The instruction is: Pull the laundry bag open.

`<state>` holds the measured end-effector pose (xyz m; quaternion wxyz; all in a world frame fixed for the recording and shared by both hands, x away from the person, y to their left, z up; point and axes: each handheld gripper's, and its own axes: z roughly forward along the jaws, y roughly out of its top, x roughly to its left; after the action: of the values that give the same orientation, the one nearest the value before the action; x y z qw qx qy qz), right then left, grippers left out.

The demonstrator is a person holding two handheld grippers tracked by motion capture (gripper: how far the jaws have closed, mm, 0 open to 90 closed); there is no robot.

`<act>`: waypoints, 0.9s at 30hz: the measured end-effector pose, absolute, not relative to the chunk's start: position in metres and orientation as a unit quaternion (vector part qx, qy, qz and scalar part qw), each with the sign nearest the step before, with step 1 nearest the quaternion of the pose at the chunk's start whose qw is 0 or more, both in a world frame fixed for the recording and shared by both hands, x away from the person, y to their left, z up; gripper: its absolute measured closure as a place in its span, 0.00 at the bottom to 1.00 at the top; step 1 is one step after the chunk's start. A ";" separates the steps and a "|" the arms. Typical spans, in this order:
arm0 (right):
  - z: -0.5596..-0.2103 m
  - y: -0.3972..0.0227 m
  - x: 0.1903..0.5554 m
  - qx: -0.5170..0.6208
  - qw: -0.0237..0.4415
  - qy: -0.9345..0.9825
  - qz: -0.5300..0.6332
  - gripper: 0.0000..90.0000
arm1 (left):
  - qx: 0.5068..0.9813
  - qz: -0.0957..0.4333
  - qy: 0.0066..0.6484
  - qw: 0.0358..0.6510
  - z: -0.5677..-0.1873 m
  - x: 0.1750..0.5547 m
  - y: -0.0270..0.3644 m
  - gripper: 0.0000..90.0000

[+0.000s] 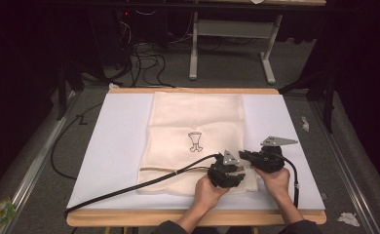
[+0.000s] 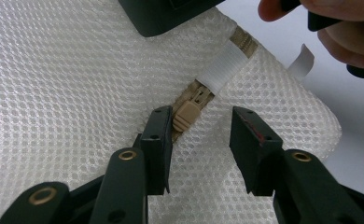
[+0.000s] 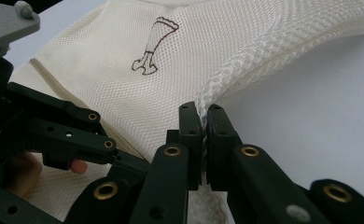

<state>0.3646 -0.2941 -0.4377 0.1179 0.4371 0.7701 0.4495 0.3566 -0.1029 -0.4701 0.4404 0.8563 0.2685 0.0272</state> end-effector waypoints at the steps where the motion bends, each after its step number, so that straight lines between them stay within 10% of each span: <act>1: -0.438 -0.295 0.365 0.438 0.118 0.770 0.449 0.98 | 0.857 0.027 0.267 0.440 -0.470 0.356 -0.103 0.66; 27: -0.443 -0.298 0.364 0.442 0.119 0.769 0.446 0.98 | 0.854 0.035 0.261 0.448 -0.471 0.352 -0.104 0.88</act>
<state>0.3637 -0.2983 -0.4429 0.1192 0.4424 0.7687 0.4464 0.3521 -0.1041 -0.4711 0.4481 0.8544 0.2608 0.0353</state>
